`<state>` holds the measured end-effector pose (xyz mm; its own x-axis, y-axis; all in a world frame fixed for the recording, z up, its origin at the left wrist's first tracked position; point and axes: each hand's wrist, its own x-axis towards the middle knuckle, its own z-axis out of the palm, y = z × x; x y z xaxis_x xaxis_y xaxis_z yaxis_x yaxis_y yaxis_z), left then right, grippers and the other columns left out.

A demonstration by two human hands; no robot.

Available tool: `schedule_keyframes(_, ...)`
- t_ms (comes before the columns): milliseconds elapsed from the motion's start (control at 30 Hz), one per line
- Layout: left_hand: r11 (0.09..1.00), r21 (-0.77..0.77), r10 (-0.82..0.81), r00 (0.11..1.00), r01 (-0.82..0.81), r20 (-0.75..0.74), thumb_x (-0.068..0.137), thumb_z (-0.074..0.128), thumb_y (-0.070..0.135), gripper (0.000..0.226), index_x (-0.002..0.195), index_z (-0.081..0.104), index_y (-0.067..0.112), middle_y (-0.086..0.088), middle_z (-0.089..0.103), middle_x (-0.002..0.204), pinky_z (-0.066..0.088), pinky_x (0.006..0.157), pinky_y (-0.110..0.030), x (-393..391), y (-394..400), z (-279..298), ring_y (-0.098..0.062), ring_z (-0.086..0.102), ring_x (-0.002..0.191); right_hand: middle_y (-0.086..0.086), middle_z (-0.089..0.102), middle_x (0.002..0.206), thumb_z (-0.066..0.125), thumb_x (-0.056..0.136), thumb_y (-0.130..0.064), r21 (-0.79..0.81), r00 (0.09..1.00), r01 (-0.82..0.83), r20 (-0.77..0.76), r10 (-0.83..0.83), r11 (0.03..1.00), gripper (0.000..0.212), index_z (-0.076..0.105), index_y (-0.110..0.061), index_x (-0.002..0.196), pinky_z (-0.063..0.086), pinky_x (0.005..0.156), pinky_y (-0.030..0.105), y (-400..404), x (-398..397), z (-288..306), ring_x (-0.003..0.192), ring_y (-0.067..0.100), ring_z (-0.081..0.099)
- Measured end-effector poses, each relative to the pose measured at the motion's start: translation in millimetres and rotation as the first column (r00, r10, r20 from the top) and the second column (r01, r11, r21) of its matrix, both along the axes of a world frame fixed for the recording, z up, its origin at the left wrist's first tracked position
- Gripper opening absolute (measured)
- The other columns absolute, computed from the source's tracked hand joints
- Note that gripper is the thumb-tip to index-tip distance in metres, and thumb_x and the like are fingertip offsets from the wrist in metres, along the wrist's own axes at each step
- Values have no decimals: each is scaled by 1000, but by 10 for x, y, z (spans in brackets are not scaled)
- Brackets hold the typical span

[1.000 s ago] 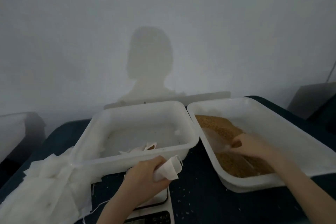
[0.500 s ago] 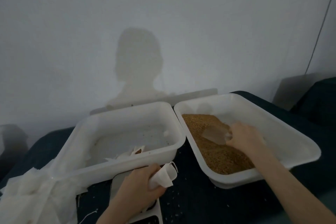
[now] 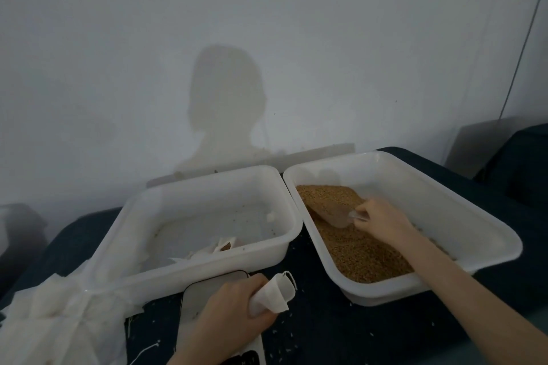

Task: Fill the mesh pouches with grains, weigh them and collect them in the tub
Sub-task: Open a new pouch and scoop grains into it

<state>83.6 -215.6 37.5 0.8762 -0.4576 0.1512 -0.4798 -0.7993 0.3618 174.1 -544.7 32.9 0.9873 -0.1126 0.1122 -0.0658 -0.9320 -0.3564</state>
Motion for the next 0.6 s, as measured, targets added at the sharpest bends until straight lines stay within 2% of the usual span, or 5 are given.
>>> schedule_keyframes(100, 1000, -11, -2, 1000, 2, 16, 76, 52, 64, 20, 67, 45, 47, 53, 42, 84, 30, 74, 3, 5, 19, 4, 28, 41, 84, 0, 65, 80, 60, 88, -29, 6, 1000, 7, 30, -7, 1000, 19, 72, -14, 87, 49, 64, 29, -4, -11, 8, 68, 12, 59)
schedule_keyframes(300, 996, -83, 22, 997, -15, 80, 72, 49, 66, 9, 75, 45, 59, 45, 49, 81, 37, 65, -1, 24, 79, -95, 21, 47, 79, -9, 50, 86, 61, 86, -33, 45, 991, 45, 126, -50, 998, 23, 69, -20, 103, 54, 72, 33, 6, -5, 50, 73, 8, 54)
schedule_keyframes(433, 986, -163, 56, 997, -47, 48, 72, 49, 67, 17, 76, 51, 50, 36, 56, 79, 43, 58, -9, 79, 122, -155, 13, 54, 77, -18, 47, 85, 65, 82, -37, 91, 987, -7, 162, -8, 996, 31, 67, -26, 111, 47, 69, 25, 15, -62, 77, 74, 2, 51)
schedule_keyframes(533, 963, -258, 67, 997, -76, -45, 72, 54, 65, 27, 79, 56, 39, 23, 62, 76, 47, 66, -16, 110, 184, -160, 4, 59, 78, -20, 50, 87, 68, 80, -35, 189, 973, -69, 230, 24, 979, 31, 69, -27, 110, 46, 67, 24, 80, -98, 156, 75, 0, 53)
schedule_keyframes(600, 948, -306, 67, 995, -87, -77, 72, 57, 63, 32, 77, 57, 31, 16, 62, 71, 47, 63, -20, 116, 259, -130, -1, 58, 70, -19, 52, 90, 69, 81, -33, 206, 968, -131, 238, 80, 970, 30, 69, -27, 110, 49, 70, 24, 144, -117, 215, 77, -1, 55)
